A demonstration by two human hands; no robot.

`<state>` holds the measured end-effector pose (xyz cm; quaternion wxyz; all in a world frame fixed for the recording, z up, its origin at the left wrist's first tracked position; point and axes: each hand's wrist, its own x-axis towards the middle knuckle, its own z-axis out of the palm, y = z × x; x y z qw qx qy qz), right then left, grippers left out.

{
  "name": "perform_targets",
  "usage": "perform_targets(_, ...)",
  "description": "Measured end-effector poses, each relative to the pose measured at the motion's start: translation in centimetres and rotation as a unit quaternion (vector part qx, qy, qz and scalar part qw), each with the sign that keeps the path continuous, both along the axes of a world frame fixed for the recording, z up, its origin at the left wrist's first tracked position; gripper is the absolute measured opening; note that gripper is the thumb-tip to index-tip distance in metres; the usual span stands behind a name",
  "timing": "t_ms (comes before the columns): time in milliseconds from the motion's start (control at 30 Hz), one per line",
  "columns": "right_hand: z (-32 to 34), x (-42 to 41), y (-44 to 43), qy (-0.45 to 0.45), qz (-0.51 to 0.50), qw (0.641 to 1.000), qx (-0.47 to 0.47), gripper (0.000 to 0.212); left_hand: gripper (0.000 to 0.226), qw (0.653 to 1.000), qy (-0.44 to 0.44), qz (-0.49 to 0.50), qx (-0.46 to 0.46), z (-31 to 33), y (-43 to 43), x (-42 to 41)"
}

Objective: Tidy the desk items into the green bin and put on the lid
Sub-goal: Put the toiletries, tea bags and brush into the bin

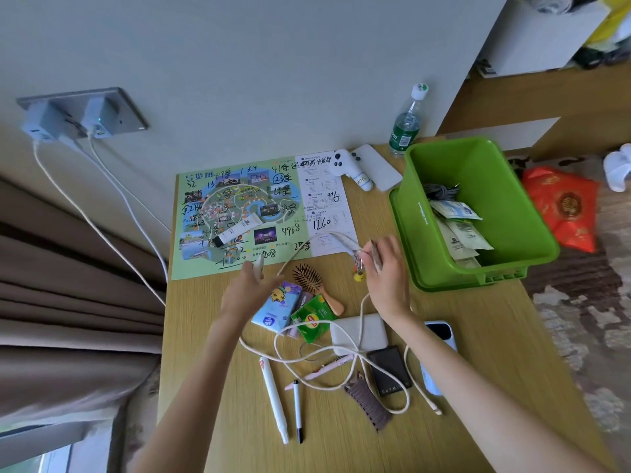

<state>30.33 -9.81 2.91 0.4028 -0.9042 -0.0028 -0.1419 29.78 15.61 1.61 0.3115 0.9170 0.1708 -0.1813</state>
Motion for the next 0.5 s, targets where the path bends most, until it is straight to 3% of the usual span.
perform_targets(100,1.2,0.3,0.6,0.034,-0.036,0.98,0.193,0.015,0.089,0.994,0.032,-0.027,0.101,-0.6,-0.3,-2.3)
perform_targets(167,2.1,0.2,0.9,0.067,-0.043,0.957,0.277,0.015,0.099,0.99,0.042,-0.049,0.123,-1.1,-0.9,-3.4)
perform_targets(267,3.6,0.0,1.0,0.118,-0.062,0.911,0.39,0.023,0.091,0.99,0.034,-0.044,0.132,-1.3,-1.6,-4.5)
perform_targets(400,5.4,0.0,0.4,0.251,0.005,0.779,0.574,0.037,0.071,0.986,0.007,-0.024,0.165,-0.8,-2.6,-5.4)
perform_targets(500,6.6,0.2,-0.3,0.277,0.009,0.711,0.646,0.034,0.061,0.987,-0.009,0.003,0.161,-0.9,-3.2,-5.9)
